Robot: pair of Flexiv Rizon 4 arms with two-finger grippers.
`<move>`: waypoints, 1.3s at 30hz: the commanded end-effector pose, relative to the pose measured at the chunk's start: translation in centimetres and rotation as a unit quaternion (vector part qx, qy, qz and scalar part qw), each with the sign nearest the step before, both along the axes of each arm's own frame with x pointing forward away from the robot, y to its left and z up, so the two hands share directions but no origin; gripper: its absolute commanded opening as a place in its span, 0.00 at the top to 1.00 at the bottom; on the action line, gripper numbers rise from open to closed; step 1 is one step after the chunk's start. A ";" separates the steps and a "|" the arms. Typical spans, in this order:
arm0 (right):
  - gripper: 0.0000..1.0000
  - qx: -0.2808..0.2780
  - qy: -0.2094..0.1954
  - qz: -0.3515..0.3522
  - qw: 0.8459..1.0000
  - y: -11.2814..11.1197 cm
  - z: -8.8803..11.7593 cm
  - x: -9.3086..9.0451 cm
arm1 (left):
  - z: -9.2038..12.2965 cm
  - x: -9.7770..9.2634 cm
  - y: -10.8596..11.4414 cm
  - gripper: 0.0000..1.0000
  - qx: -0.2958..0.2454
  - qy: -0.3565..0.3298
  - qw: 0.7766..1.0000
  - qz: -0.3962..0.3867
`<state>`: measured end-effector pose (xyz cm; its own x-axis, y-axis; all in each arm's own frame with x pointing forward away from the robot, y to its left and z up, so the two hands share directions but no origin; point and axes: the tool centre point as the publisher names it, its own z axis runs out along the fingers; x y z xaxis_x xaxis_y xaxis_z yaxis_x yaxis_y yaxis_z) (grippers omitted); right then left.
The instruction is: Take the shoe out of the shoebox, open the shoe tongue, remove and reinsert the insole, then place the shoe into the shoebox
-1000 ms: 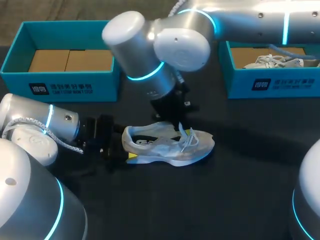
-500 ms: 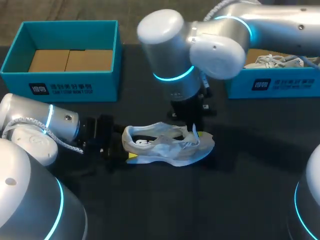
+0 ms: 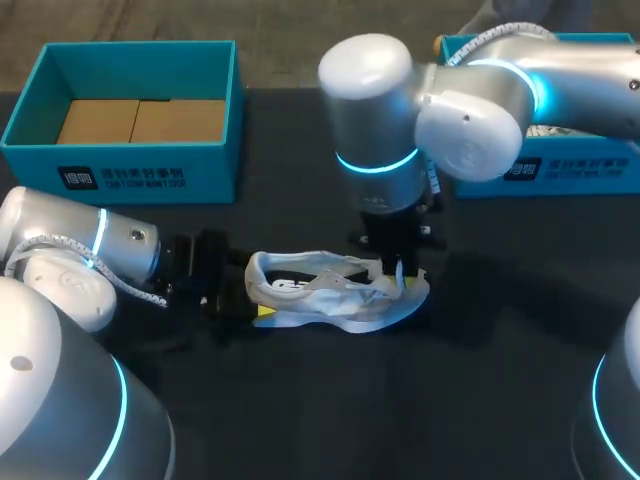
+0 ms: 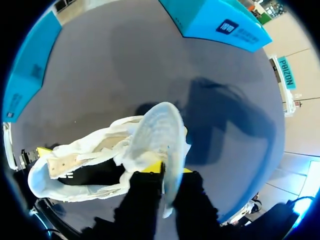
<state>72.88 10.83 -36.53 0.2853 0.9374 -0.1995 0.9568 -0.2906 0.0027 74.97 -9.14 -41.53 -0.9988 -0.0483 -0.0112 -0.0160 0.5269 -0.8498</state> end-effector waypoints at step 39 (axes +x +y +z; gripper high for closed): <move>0.00 -0.050 -0.030 0.063 0.996 -0.1 7.4 2.3 | -0.3 0.0 0.0 1.00 0.002 0.000 1.000 0.000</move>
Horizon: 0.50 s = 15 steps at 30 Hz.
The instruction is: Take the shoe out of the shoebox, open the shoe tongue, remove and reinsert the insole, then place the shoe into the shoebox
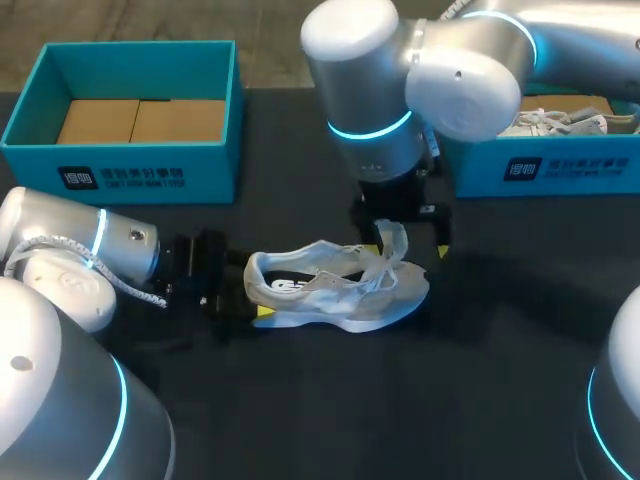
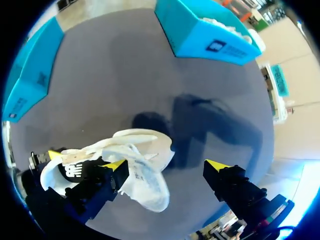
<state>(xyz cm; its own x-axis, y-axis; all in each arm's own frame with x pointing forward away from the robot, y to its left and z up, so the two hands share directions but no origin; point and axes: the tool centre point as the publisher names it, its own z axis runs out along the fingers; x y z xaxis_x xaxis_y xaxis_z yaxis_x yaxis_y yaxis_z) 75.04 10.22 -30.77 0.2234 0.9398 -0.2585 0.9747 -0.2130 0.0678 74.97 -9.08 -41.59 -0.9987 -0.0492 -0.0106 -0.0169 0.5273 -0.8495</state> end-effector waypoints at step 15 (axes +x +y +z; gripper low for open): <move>0.00 0.005 -0.047 0.392 0.919 3.6 7.6 4.6 | -0.2 0.0 -0.1 1.00 0.002 0.000 1.000 -0.001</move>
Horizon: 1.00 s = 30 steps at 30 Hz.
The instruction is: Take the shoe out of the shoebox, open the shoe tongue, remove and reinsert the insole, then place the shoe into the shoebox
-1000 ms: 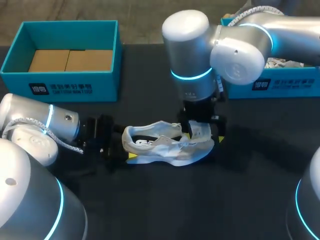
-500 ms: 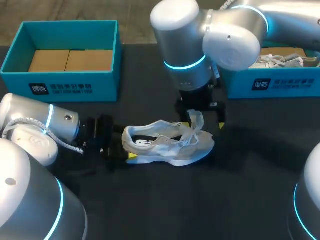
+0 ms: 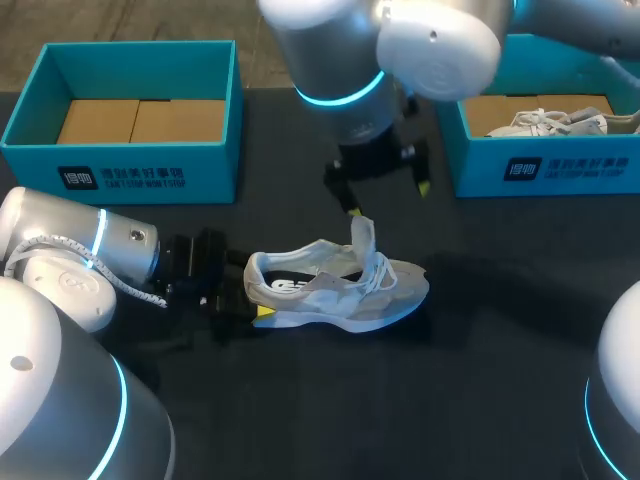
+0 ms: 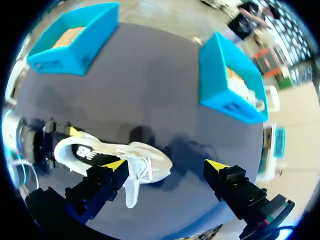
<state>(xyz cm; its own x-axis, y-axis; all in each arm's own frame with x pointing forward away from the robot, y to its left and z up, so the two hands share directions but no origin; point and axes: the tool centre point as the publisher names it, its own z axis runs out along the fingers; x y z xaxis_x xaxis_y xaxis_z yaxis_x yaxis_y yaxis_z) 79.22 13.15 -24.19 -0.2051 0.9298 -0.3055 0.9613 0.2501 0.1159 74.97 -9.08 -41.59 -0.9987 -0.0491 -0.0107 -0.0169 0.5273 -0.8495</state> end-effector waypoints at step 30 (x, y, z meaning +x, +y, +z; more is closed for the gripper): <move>1.00 0.027 0.045 0.642 0.765 7.7 1.0 -0.4 | -0.2 0.0 -0.1 1.00 0.002 0.000 1.000 0.000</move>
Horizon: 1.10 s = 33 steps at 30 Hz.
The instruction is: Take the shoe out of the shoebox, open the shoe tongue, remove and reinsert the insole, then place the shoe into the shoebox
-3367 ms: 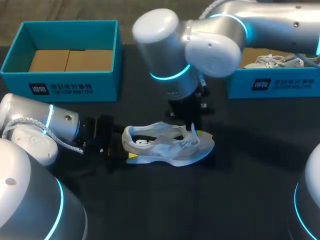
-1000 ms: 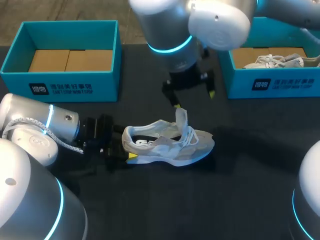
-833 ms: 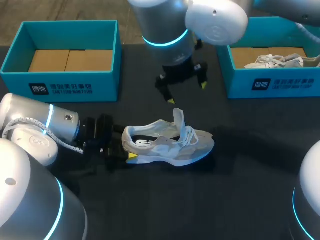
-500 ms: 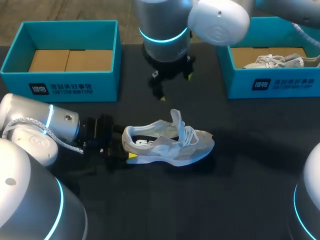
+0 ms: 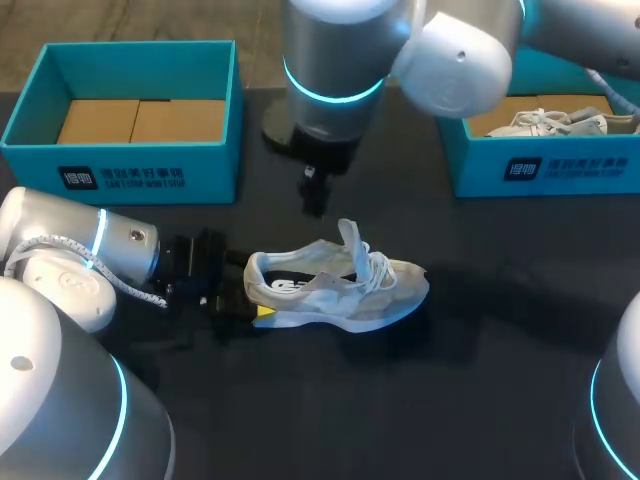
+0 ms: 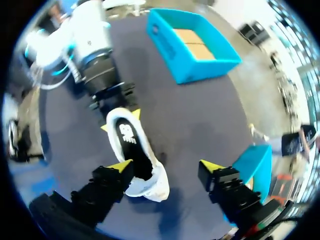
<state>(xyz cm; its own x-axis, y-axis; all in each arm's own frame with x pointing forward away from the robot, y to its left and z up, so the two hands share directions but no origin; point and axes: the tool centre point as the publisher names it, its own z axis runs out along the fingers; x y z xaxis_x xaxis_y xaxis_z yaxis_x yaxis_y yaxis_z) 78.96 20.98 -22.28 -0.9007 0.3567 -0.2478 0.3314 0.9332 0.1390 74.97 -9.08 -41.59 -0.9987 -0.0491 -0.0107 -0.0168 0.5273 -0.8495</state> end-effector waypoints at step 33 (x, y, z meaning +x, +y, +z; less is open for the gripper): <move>1.00 0.008 0.131 0.246 0.960 1.5 -8.7 -1.8 | -0.2 0.0 -0.1 1.00 0.002 0.000 1.000 0.000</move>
<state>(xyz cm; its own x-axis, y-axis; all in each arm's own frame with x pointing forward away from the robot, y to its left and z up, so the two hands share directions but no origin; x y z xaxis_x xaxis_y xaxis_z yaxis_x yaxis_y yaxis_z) 77.23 22.52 -30.98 -0.9920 -0.1259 0.0134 -0.1232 0.9843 0.1261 74.97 -9.08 -41.59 -0.9987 -0.0491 -0.0107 -0.0168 0.5273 -0.8495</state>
